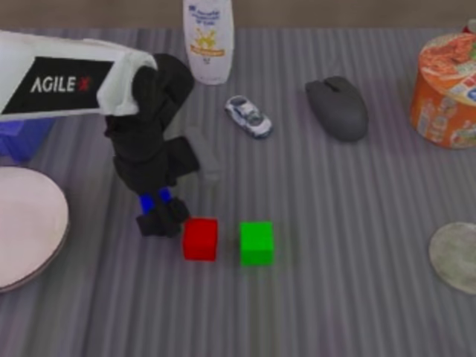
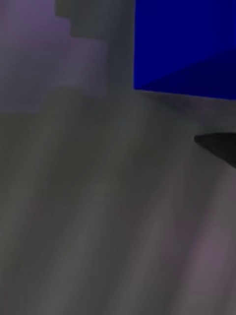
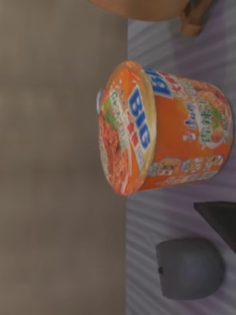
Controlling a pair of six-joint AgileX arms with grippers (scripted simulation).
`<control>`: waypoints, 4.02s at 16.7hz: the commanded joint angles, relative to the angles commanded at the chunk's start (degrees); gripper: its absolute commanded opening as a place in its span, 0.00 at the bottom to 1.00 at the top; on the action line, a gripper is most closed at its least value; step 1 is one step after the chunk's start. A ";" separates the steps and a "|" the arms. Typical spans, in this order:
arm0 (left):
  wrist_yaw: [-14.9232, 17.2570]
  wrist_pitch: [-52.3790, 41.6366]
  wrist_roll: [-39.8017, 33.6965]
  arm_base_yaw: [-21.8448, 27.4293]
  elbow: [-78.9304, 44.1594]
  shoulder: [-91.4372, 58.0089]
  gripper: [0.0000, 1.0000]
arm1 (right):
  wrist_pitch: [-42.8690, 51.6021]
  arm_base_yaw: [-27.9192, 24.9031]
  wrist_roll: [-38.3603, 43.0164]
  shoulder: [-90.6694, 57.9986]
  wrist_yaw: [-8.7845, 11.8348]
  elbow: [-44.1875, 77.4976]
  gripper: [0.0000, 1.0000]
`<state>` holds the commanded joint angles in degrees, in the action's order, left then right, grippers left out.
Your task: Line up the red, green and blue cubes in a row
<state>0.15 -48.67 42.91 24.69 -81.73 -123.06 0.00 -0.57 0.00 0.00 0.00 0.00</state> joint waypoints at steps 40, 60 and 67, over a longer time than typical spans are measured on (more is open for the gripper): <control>0.51 -33.70 -2.98 21.96 -51.37 -17.02 0.00 | 0.00 0.00 0.00 0.00 0.00 0.00 1.00; 0.48 -21.19 -3.87 26.68 -42.39 -20.72 0.00 | 0.00 0.00 0.00 0.00 0.00 0.00 1.00; 0.48 -21.19 -3.87 26.68 -42.39 -20.72 0.38 | 0.00 0.00 0.00 0.00 0.00 0.00 1.00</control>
<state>0.63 -69.86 39.03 51.36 -124.12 -143.77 0.00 -0.57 0.00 0.00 0.00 0.00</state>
